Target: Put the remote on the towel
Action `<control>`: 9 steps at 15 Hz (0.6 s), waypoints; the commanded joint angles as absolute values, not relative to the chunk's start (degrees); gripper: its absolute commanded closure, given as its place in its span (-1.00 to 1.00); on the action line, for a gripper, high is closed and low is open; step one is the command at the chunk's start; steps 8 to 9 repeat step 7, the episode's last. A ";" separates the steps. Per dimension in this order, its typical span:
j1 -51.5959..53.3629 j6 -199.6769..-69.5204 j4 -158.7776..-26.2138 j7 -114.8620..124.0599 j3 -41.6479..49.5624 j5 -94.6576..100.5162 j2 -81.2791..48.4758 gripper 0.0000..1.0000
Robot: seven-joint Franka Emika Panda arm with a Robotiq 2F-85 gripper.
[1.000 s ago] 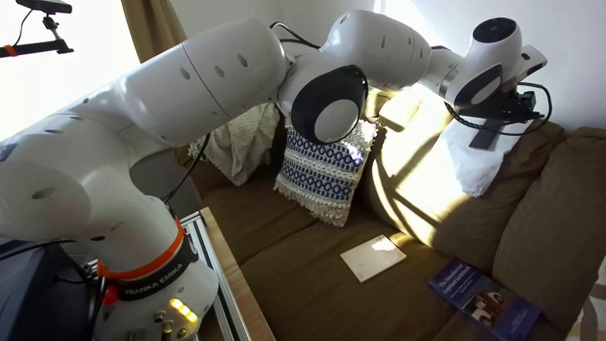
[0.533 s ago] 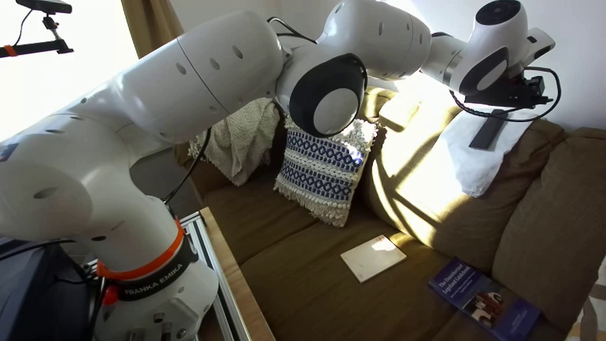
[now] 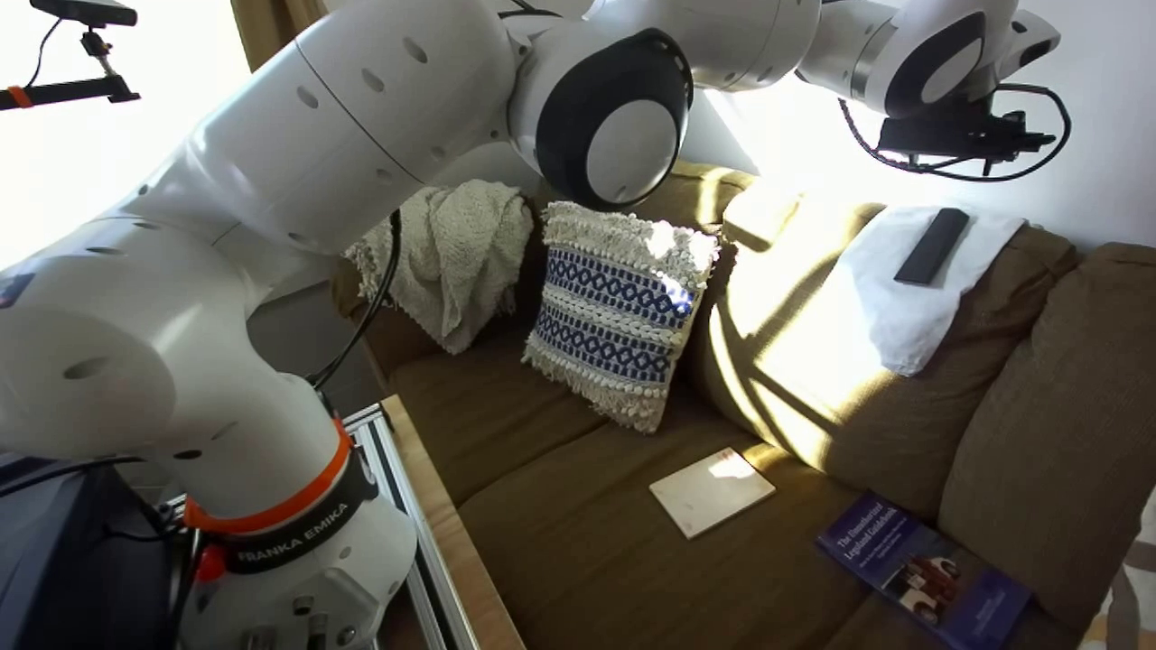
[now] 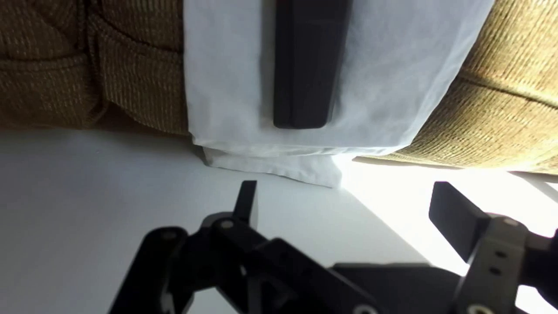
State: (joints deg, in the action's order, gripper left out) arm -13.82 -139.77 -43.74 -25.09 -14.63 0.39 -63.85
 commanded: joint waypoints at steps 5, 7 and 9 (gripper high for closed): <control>-13.14 -137.58 -46.96 -25.69 -12.29 -1.82 -60.76 -1.00; -13.21 -137.61 -47.60 -25.68 -12.22 -1.81 -60.44 -1.00; -13.21 -137.61 -47.60 -25.68 -12.22 -1.81 -60.44 -1.00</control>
